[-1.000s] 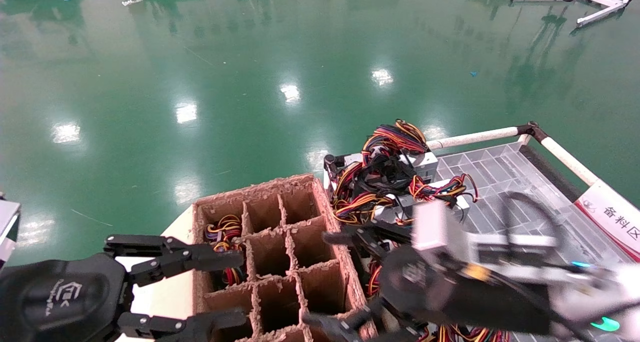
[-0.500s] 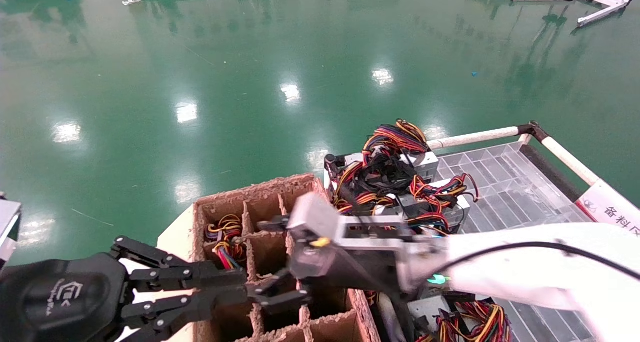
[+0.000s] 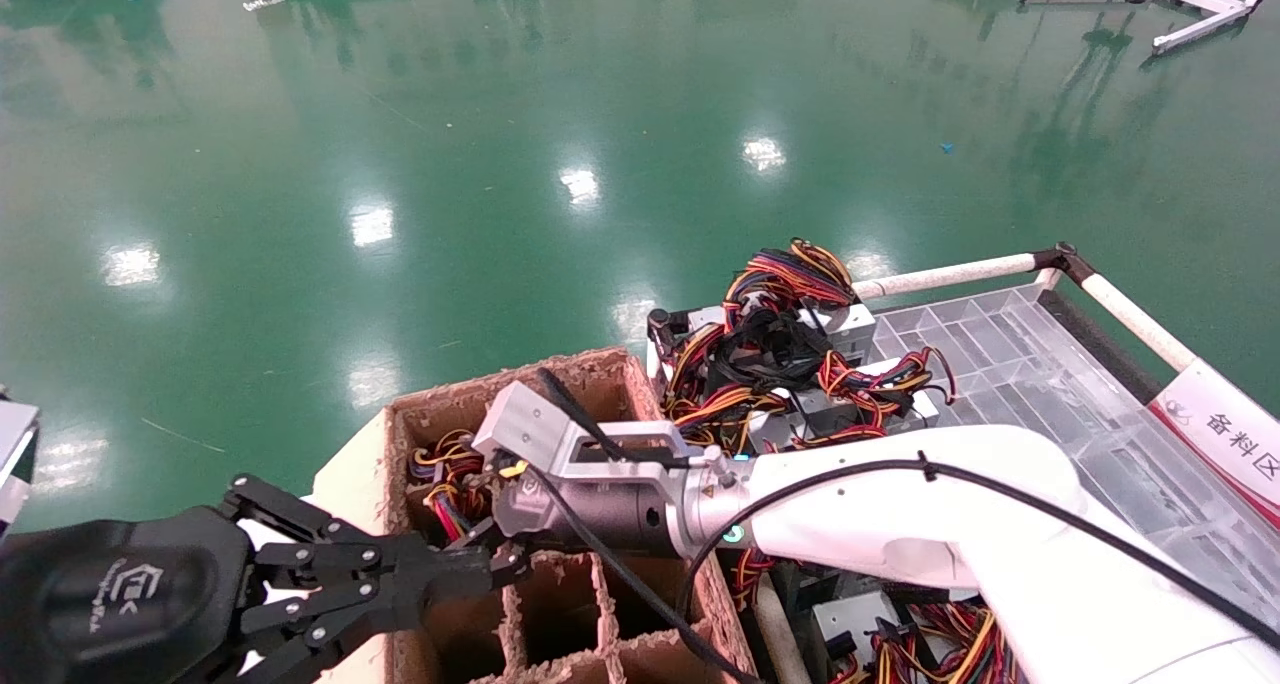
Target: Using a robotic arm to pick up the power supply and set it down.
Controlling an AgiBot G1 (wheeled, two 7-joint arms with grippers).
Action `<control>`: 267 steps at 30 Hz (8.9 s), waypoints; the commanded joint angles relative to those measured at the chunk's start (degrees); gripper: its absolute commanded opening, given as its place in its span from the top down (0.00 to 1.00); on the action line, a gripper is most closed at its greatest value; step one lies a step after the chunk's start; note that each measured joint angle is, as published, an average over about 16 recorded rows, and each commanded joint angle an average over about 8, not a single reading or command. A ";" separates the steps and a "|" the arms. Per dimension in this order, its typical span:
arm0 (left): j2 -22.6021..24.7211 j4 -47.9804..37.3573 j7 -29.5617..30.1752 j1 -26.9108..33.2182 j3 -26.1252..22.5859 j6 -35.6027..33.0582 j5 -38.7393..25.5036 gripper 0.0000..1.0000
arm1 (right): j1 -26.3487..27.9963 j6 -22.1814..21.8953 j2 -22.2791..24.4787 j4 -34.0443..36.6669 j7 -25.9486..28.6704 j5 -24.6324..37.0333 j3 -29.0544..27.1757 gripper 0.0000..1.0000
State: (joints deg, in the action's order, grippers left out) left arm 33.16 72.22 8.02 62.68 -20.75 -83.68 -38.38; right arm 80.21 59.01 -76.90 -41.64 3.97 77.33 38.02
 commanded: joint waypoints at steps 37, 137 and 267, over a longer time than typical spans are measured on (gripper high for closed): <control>-0.01 0.00 -0.01 0.00 -0.02 0.01 0.01 0.00 | 0.30 -12.57 -0.18 0.69 5.92 -7.16 16.00 1.00; -0.02 0.00 -0.03 0.02 -0.06 0.02 0.04 0.00 | 5.41 23.17 42.55 21.89 -6.06 -35.28 -6.49 1.00; -0.04 -0.05 -0.07 0.01 -0.10 0.07 0.10 0.00 | -23.17 30.16 34.35 15.96 -2.72 -57.49 -24.19 0.00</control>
State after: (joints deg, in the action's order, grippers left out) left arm 33.11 72.17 7.96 62.69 -20.85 -83.61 -38.28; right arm 57.04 89.17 -42.55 -25.66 1.24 19.83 13.83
